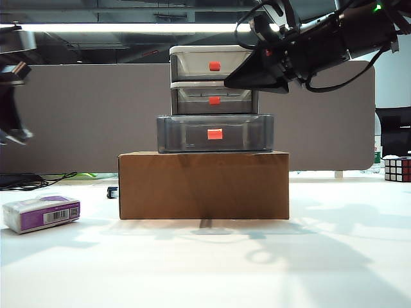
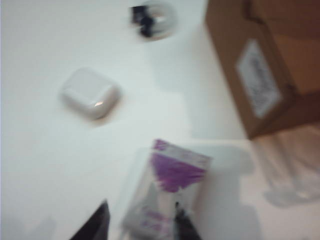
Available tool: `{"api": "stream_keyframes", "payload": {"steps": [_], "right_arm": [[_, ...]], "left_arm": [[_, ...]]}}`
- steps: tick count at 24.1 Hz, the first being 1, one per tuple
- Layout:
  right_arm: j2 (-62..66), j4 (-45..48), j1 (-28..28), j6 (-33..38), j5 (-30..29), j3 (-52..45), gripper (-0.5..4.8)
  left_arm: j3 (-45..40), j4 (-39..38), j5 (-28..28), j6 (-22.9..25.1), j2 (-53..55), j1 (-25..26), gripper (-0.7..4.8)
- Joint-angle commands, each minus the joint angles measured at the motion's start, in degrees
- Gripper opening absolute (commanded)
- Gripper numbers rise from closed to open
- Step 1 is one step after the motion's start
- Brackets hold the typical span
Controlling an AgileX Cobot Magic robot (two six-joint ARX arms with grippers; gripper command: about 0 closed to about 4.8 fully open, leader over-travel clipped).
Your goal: Open the third layer of the drawer on the table, pick up a pack of napkins on the table and put it in, and finally close the drawer.
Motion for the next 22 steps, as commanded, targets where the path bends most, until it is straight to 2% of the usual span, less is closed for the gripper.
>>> {"api": "stream_keyframes", "payload": {"steps": [1,2,4,6,10,22], "right_arm": [[-0.2,0.5,0.1,0.2,-0.2,0.2,-0.06],[-0.2,0.1,0.1,0.2,-0.2,0.2,-0.06],[-0.2,-0.7,0.1,0.2,-0.2,0.2,-0.06],[-0.2,-1.7,0.1,0.2,-0.4,0.2,-0.06],[-0.2,-2.5,0.1,0.2,-0.6,0.1,-0.06],[-0.2,-3.2,0.1,0.2,-0.6,0.1,-0.06]], "left_arm": [[0.2,1.5,7.6,13.7,2.9,-0.1,3.44],[0.2,1.5,8.1,15.1,4.8,-0.1,4.35],[0.2,1.5,6.9,16.1,7.7,-0.1,4.59],[0.2,2.1,6.8,18.7,10.3,-0.1,4.59],[0.3,5.7,6.8,19.7,15.1,-0.1,4.59],[0.3,12.2,6.8,19.9,25.5,0.3,4.57]]}}
